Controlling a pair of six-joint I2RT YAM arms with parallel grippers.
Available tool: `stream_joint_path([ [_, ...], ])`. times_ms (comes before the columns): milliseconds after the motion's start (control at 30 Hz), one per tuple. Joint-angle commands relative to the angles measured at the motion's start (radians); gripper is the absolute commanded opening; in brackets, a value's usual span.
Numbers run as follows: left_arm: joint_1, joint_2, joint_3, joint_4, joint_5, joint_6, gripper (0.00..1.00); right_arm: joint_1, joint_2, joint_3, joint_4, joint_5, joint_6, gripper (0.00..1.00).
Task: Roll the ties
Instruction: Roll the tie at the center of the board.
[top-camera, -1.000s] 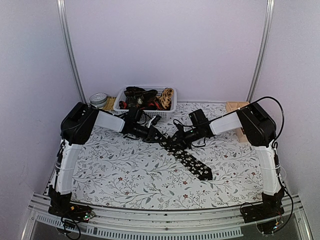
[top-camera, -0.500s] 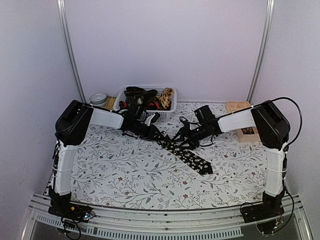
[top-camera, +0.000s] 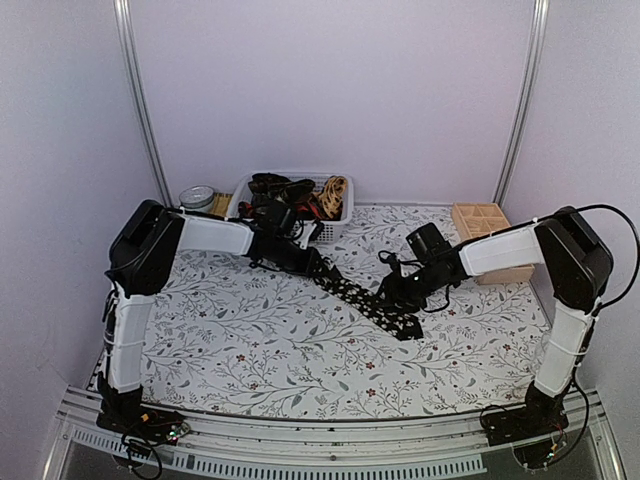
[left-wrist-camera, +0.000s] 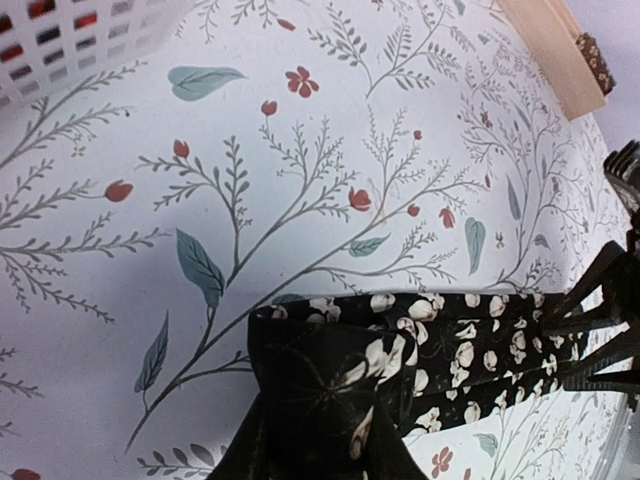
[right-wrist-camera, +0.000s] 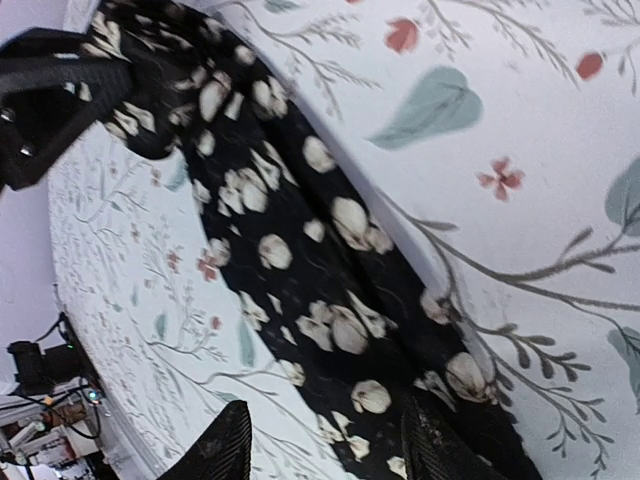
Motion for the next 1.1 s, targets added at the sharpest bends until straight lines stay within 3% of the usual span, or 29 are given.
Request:
stream_joint_path([
  [0,-0.044,-0.029,0.051,-0.085,-0.172,0.026,0.0,0.0,-0.039,-0.028,-0.034,0.1,-0.073,0.49],
  [467,-0.213,-0.003,0.196,-0.236,-0.61,0.158,0.0,0.014,-0.028,-0.053,-0.057,0.176,-0.115,0.47],
  [833,-0.34,0.059,0.188,-0.215,-0.933,0.345,0.0,-0.002,-0.145,-0.048,-0.06,0.13,-0.095,0.58],
  [1067,-0.349,0.099,0.184,-0.202,-1.039,0.349,0.0,-0.019,-0.175,-0.068,-0.033,0.061,-0.072,0.62],
])
